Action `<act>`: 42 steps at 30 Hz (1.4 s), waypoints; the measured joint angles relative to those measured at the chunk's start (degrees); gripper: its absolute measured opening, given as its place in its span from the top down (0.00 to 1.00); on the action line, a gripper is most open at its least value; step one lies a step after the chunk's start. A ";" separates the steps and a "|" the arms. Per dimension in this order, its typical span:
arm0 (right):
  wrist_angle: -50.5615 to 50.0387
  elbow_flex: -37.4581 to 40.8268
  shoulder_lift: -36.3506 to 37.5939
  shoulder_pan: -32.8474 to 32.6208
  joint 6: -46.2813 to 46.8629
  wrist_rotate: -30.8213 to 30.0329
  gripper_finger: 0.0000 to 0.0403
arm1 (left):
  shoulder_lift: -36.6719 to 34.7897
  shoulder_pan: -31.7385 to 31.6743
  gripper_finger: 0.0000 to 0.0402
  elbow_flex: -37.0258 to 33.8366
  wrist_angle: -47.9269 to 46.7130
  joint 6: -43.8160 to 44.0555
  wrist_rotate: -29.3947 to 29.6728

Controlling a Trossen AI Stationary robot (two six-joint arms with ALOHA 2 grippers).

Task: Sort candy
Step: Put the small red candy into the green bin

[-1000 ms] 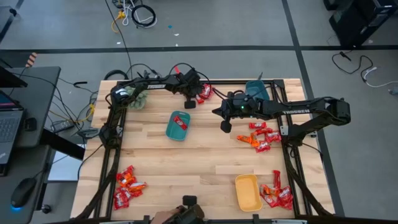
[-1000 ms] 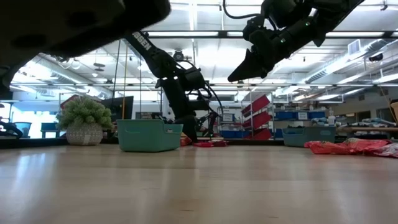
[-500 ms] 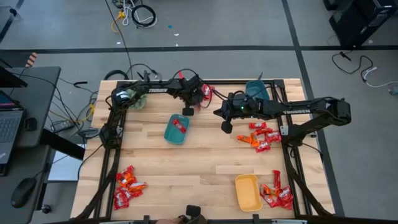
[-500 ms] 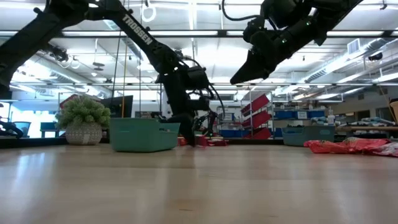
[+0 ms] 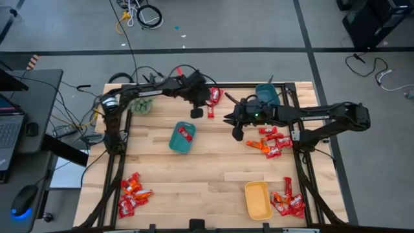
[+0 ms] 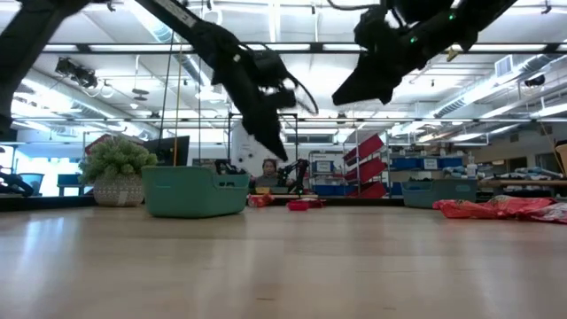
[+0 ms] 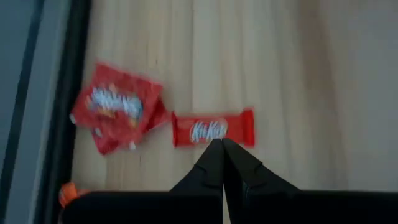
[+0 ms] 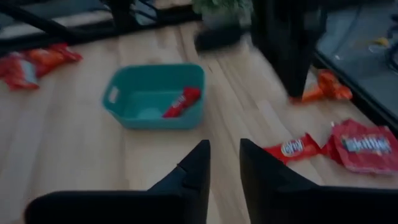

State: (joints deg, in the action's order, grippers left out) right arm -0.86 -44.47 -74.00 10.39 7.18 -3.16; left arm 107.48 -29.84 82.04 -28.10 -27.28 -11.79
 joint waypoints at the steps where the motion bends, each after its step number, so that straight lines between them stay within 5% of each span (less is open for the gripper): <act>1: 0.37 0.00 -1.26 -0.27 0.15 -1.07 0.80 | -1.64 -0.53 1.00 -1.79 1.75 0.69 -1.66; 10: 10.49 -0.03 -15.74 1.90 -5.41 -4.33 0.71 | -18.56 -2.11 1.00 -24.68 25.92 6.62 -5.11; 21: 10.15 -7.81 -30.54 5.95 -13.37 -4.28 0.71 | -36.39 -0.79 1.00 -47.49 47.22 13.78 -5.08; 35: 7.21 -11.87 -36.79 9.81 -15.04 -0.21 0.76 | -43.44 -0.14 1.00 -57.45 52.59 15.99 -4.52; 42: 8.23 -11.96 -38.24 10.58 -15.12 -0.45 0.88 | -43.43 0.39 1.00 -57.77 53.28 15.99 -3.01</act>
State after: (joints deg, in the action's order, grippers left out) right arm 7.37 -56.42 -112.24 20.97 -7.94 -3.61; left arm 64.05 -29.45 24.27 25.18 -11.29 -14.79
